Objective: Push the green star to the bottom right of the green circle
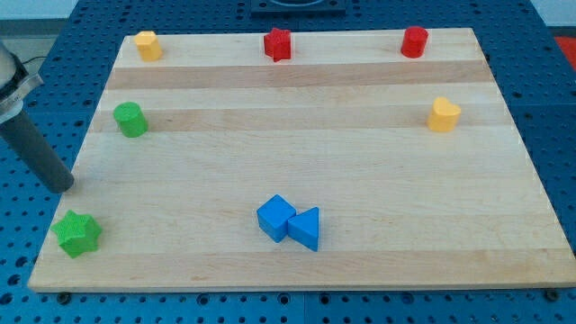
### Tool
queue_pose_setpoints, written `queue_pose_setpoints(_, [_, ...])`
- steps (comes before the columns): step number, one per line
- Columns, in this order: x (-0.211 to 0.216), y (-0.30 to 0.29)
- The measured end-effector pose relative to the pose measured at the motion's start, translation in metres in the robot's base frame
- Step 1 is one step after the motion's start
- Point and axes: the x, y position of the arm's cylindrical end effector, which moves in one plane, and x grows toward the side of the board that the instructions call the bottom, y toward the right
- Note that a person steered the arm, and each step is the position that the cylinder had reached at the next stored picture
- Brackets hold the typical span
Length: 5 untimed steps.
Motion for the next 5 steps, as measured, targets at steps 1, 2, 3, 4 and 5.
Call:
queue_pose_setpoints(1, [0.042, -0.001])
queue_pose_setpoints(2, [0.109, 0.000])
queue_pose_setpoints(3, [0.121, 0.007])
queue_pose_setpoints(4, [0.120, 0.051])
queue_pose_setpoints(5, [0.099, 0.080])
